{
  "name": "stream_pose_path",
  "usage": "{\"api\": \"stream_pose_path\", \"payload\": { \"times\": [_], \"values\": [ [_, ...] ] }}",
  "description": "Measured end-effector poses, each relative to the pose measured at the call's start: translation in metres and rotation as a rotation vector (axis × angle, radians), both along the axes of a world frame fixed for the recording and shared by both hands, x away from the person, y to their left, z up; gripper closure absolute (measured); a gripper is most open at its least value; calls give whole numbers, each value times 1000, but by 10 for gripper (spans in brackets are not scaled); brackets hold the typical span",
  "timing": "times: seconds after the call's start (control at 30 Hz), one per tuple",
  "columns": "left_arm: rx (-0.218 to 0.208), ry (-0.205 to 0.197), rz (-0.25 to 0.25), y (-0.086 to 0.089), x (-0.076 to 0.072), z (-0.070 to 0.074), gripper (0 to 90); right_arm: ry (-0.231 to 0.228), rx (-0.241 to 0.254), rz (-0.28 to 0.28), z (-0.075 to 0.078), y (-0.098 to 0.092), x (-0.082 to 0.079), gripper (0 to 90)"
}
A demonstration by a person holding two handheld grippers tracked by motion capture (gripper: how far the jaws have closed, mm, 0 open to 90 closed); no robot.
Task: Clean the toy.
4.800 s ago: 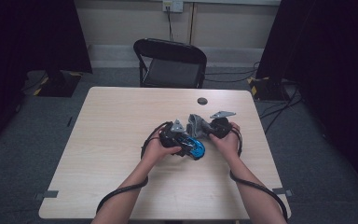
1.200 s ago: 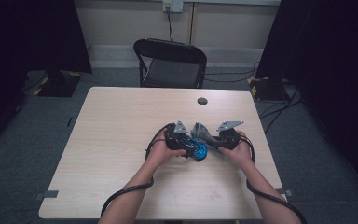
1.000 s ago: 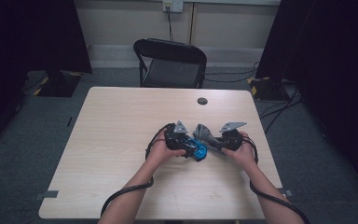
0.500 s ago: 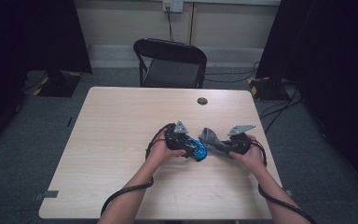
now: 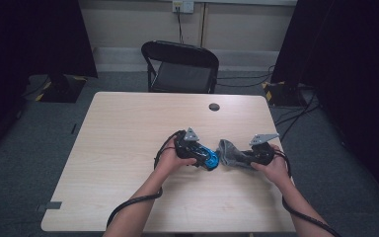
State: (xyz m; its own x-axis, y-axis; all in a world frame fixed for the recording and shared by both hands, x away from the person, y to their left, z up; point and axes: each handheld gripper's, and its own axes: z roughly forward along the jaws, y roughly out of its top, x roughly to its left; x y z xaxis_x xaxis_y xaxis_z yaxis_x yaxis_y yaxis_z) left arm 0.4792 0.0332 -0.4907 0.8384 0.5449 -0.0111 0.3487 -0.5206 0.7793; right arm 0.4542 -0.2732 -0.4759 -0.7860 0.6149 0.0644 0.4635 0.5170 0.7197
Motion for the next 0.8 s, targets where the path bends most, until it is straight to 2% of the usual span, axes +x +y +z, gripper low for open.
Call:
{"api": "stream_pose_path", "payload": {
  "times": [0.13,0.27,0.33,0.47,0.6,0.8],
  "values": [
    [-1,-4,-2,0,0,0,18,-5,9,-5,4,-5,-2,765],
    [-3,-4,-2,0,0,0,18,-16,27,-34,8,-9,-3,764],
    [-2,-4,-2,0,0,0,18,-18,48,-58,10,-11,-2,765],
    [-6,-3,0,0,0,-1,18,-30,64,-145,14,-10,8,764],
    [-9,-4,-1,0,-1,-1,18,-44,66,-203,19,1,22,764],
    [-12,-8,-3,0,-1,-1,18,-51,60,-218,23,29,44,764]
  ]
}}
